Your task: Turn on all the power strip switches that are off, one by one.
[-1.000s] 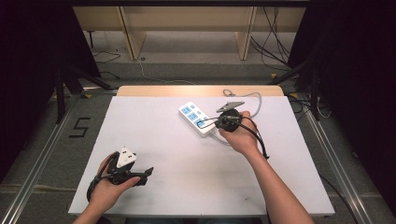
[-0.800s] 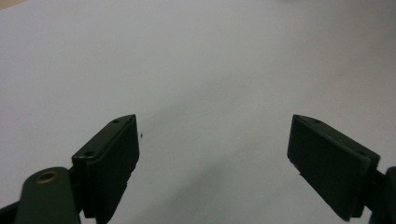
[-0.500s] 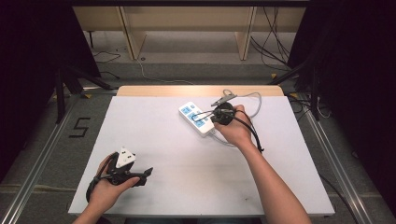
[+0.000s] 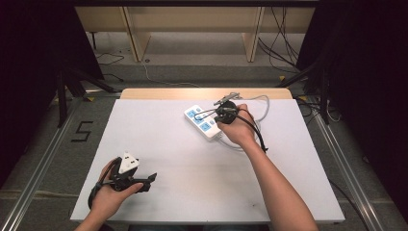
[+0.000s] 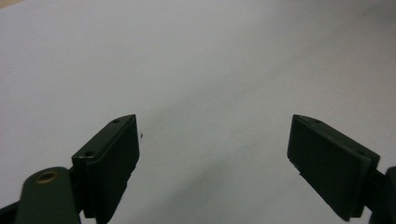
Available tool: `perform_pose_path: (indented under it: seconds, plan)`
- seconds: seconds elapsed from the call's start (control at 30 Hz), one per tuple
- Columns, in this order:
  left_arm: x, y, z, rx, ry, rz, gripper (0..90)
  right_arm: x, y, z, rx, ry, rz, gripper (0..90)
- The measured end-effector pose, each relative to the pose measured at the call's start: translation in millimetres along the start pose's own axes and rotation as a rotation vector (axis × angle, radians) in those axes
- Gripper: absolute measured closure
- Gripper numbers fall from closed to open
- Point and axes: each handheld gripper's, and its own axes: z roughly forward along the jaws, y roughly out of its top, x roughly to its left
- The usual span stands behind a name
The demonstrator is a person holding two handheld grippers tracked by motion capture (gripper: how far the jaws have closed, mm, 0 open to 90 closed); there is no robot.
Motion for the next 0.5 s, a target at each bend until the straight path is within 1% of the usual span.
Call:
perform_pose_path:
  seconds: [0.1,0.27,0.3,0.33,0.5]
  plan:
    - [-0.1,0.0,-0.2,-0.001,0.002,0.001,16.4,-1.0,2.3,2.7,0.009,0.002,-0.003,90.0]
    - [-0.3,0.0,-0.5,-0.001,0.002,-0.002,16.4,-1.3,6.4,8.0,0.013,0.001,0.009,90.0]
    - [-0.3,-0.1,-0.5,-0.002,0.002,-0.002,16.4,-2.0,7.2,9.5,0.017,0.002,0.004,90.0]
    - [-0.3,-0.1,-0.6,-0.002,0.002,-0.002,16.4,-1.8,8.3,12.2,0.021,0.001,0.013,90.0]
    - [-0.2,-0.2,-0.5,-0.002,0.002,-0.002,16.4,-3.7,8.6,18.0,0.03,0.004,0.017,90.0]
